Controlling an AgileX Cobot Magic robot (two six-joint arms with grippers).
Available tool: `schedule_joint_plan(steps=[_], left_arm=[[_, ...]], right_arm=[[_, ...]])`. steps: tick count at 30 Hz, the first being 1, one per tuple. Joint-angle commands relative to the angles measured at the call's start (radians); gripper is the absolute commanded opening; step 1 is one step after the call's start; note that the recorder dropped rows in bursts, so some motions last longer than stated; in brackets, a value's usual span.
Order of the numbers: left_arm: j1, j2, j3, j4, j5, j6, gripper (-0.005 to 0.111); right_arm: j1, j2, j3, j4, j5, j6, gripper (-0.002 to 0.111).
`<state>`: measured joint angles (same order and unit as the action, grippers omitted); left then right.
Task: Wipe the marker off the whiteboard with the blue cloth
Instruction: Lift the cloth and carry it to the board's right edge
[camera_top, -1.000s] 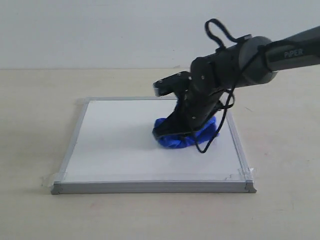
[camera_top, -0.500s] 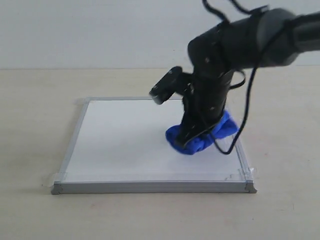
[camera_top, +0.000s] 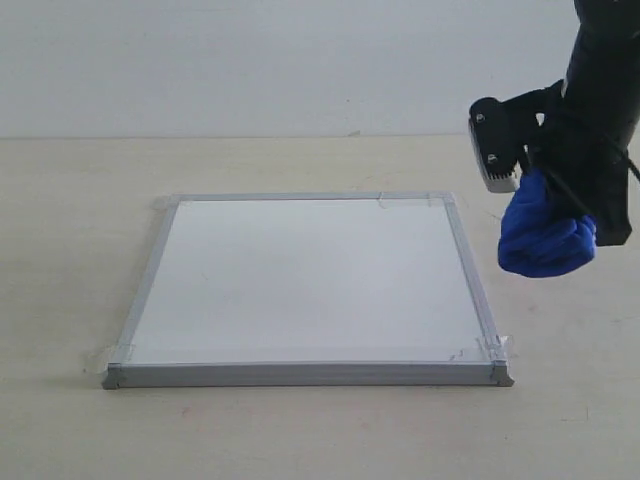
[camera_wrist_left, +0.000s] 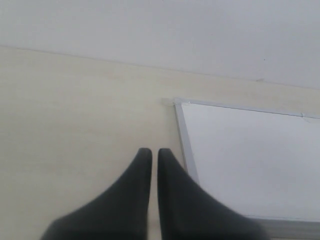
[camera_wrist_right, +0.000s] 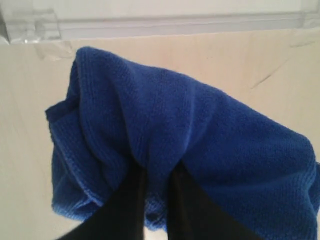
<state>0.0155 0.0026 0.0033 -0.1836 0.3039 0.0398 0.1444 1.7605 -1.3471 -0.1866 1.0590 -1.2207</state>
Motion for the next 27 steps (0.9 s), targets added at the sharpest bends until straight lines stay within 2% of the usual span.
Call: schedule_joint_plan(steps=[1, 7, 12, 27], left_arm=[[0.003, -0.003, -0.003, 0.001, -0.015, 0.006, 0.004], [0.003, -0.003, -0.003, 0.001, -0.015, 0.006, 0.004], [0.003, -0.003, -0.003, 0.001, -0.015, 0.006, 0.004], [0.003, -0.003, -0.003, 0.001, -0.015, 0.006, 0.004]], right_arm=[[-0.026, 0.050, -0.002, -0.009, -0.028, -0.143, 0.000], [-0.026, 0.122, -0.002, -0.022, -0.058, -0.217, 0.000], [-0.026, 0.160, -0.002, -0.022, -0.050, -0.405, 0.000], [-0.026, 0.246, 0.000, 0.007, -0.119, -0.442, 0.000]])
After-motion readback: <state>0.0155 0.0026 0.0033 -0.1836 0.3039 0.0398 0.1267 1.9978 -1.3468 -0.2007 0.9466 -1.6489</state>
